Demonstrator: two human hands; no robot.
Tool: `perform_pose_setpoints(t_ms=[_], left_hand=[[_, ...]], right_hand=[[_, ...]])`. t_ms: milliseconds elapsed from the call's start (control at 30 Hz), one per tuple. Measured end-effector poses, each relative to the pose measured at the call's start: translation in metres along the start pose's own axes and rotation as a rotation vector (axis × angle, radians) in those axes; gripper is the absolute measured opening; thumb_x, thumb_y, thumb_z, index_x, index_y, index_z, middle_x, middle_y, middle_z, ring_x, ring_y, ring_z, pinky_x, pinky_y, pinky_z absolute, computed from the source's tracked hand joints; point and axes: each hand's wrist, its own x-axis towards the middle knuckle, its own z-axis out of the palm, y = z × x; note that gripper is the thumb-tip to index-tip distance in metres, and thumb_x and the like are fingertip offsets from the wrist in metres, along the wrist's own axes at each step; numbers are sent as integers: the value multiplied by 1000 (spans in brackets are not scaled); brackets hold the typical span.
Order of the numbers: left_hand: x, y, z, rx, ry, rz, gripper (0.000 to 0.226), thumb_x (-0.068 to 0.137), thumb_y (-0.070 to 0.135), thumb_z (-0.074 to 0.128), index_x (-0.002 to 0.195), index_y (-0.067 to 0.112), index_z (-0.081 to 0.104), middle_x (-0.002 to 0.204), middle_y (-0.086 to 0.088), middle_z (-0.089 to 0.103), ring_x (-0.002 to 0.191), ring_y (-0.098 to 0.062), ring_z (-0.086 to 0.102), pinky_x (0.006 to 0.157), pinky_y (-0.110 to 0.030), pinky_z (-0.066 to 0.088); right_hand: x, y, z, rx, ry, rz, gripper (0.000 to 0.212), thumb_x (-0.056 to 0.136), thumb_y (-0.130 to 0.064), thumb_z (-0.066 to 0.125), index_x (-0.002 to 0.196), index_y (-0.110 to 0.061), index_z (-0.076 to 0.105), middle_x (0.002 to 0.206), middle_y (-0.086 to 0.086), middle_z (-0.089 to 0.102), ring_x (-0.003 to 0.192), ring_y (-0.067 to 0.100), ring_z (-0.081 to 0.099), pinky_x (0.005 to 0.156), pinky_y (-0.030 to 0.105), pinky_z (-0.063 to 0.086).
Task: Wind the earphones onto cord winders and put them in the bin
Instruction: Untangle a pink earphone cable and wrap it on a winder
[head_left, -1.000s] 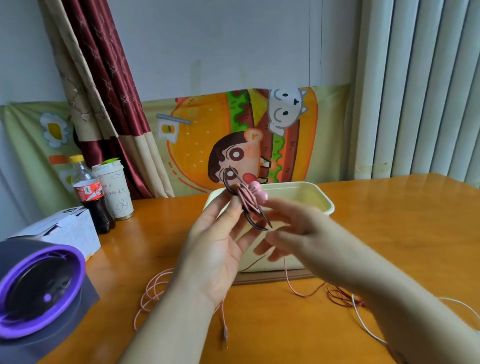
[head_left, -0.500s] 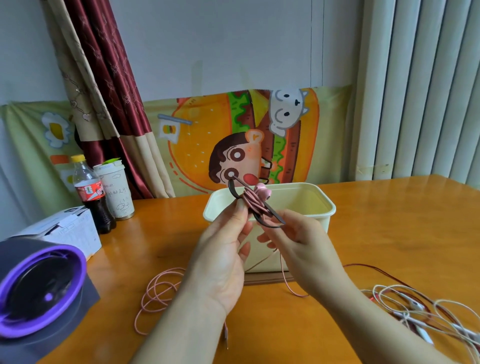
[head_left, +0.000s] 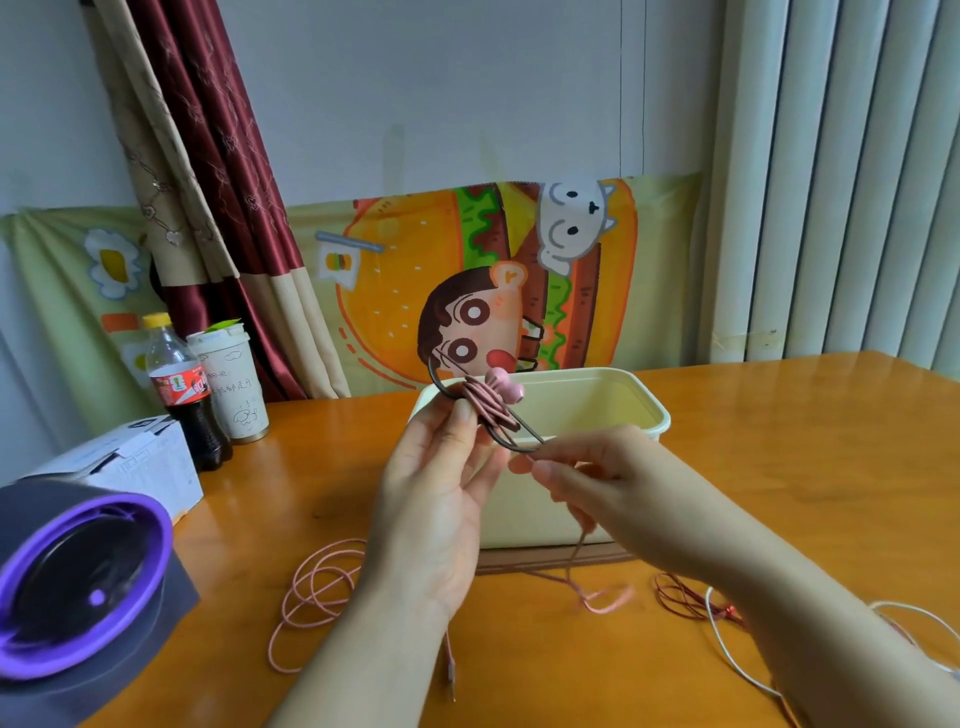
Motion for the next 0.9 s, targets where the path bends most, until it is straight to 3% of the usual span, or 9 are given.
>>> perform_pose_setpoints(t_ms=[67,133,267,367,467,600,733,900], left_hand=[[0,1,2,5,18,5,23,94,20,51,109,18,68,108,-4,74,101,-16,70,72,-24,57],[0,2,4,-12,31,11,21,95,18,50,104,18,69,103,-2,75,97,-16,71,70,-26,58],[-2,3,8,-39,50,19,27,84,23,56,107,17,68,103,-3,75,97,-16,71,70,-26,58],[-4,2,8,-10,33,36,23,92,21,52,108,17,67,104,-2,75,99,-15,71,70,-24,57],[-4,2,8,7,9,54,23,96,19,48,108,15,67,101,-1,75,96,-12,71,69,-22,56],[-3,1,5,75,-11,108,23,97,19,48,106,14,68,101,-2,75,95,-9,69,70,-19,54],[-2,-3,0,157,-11,126,23,98,18,49,108,13,68,103,-4,74,99,-11,67,72,-20,54],[1,-1,-3,185,-42,79,23,94,15,53,112,10,67,103,-8,75,98,-13,68,74,-21,54]], right_hand=[[-1,-2,-3,-56,0,-6,23,96,-25,51,107,-29,70,71,-13,62,68,8,57,62,21,48],[-3,-5,-3,-128,5,-18,25,98,-24,48,109,-29,69,76,-20,61,80,2,56,70,21,47],[-4,-9,-5,-197,4,3,25,99,-22,44,109,-27,67,75,-24,57,77,-6,61,77,12,46],[-5,-11,-6,-169,-11,25,22,99,-22,45,104,-27,66,76,-14,66,67,2,67,73,13,50],[-6,-13,-8,-144,17,67,20,98,-24,48,102,-26,67,76,-14,61,68,10,66,55,16,51],[-7,-12,-9,-216,63,41,18,95,-30,53,102,-24,68,85,-12,65,78,9,61,72,21,50],[-8,-13,-8,-267,88,2,18,95,-29,53,101,-23,69,84,-15,63,77,4,59,72,15,47],[-6,-14,-8,-377,148,-58,20,96,-28,51,102,-22,69,87,-15,60,77,4,57,70,22,52]])
